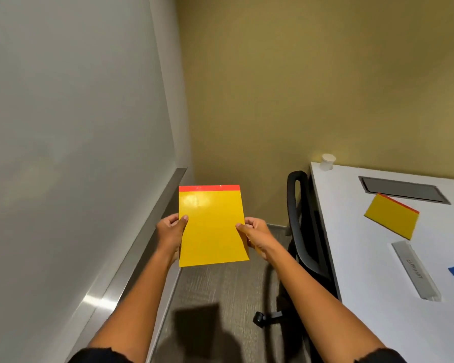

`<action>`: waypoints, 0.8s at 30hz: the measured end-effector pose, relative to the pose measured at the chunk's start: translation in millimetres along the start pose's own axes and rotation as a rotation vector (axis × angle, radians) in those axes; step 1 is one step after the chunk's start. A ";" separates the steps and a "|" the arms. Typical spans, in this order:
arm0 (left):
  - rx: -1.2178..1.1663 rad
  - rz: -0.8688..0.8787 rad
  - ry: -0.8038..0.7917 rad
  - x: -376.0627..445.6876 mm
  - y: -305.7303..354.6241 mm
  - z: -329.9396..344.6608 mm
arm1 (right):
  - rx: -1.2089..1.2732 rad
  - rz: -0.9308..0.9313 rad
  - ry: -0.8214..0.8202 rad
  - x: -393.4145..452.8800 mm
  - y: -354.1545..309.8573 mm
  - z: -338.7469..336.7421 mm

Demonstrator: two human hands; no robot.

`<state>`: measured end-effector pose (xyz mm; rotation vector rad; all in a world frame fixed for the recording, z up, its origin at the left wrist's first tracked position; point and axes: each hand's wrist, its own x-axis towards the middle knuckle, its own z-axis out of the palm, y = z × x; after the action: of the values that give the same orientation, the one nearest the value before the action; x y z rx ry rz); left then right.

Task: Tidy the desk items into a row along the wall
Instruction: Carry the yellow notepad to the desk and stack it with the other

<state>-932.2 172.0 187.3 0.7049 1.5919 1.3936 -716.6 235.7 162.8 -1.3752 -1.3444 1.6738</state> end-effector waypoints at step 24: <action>0.148 0.137 -0.695 334.2 145.6 300.1 | 0.221 -0.130 0.655 234.6 -160.9 -211.8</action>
<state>-837.1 630.0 251.4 1.2457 1.1063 0.9648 -611.6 565.8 238.9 -1.4839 -0.8227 1.0976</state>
